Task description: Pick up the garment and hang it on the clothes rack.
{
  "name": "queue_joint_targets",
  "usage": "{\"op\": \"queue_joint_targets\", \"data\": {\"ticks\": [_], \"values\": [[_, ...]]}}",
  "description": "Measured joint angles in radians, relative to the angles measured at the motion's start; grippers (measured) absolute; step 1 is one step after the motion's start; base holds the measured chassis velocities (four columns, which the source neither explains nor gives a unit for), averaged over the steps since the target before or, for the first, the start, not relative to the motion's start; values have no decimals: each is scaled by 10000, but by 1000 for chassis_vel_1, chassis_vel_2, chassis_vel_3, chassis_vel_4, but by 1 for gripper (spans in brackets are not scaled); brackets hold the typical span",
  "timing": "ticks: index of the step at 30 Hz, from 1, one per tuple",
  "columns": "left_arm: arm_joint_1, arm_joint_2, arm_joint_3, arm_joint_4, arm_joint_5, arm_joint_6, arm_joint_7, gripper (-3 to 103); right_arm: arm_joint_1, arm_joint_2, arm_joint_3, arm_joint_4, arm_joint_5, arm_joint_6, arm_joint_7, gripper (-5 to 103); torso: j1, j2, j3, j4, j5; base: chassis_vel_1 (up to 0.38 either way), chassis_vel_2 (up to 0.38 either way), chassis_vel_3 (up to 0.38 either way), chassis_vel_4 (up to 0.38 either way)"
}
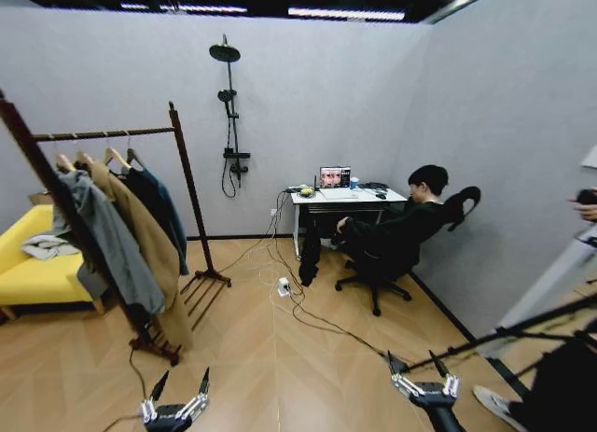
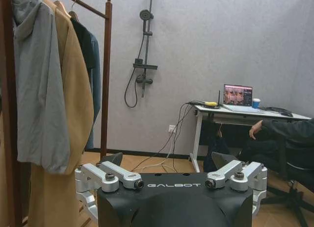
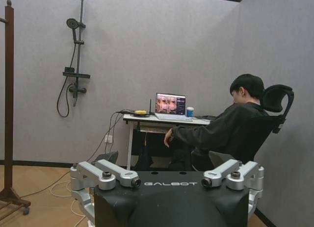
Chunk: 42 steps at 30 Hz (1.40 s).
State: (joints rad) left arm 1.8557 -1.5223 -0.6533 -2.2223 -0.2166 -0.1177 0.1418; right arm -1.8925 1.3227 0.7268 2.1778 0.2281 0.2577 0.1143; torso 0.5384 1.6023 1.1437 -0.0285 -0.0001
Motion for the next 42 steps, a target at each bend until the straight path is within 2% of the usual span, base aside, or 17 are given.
{"op": "queue_joint_targets", "data": {"ticks": [6, 7, 8, 11, 14, 19, 42], "values": [[0, 1, 0, 0, 0, 0, 0, 100, 0, 0, 0, 0, 0, 0, 0, 100, -1, 0, 0, -1, 6, 317, -347, -342, 341], [0, 0, 4, 0, 0, 0, 3, 100, -2, 0, 1, 1, 0, 1, 1, 100, -5, 3, -2, -2, -4, 189, -283, -283, 315], [2, 0, 4, 0, 0, 0, 3, 100, -4, 1, 1, 0, 0, 0, 0, 100, -10, 7, -4, -5, 8, 189, -150, -200, 240], [2, 0, 0, 0, 0, 0, 1, 100, -2, 0, 0, 1, 0, 0, 0, 100, -9, 6, -3, 0, -6, 111, -51, -159, 169], [2, 0, 4, 0, 0, 0, 4, 100, -4, 0, 1, 0, 0, 0, 1, 100, -9, 6, -3, -7, 6, -17, 14, -96, 27], [-1, 0, 4, 0, 0, 0, 4, 100, 5, 0, 1, 0, 0, 0, 0, 100, 13, -6, 5, 1, 2, -79, 20, 61, -19], [0, -1, 6, 0, 0, 0, 6, 100, 0, -1, 2, 1, 0, 0, 1, 100, 1, -1, 1, -1, -1, -58, -66, 71, 57]]}}
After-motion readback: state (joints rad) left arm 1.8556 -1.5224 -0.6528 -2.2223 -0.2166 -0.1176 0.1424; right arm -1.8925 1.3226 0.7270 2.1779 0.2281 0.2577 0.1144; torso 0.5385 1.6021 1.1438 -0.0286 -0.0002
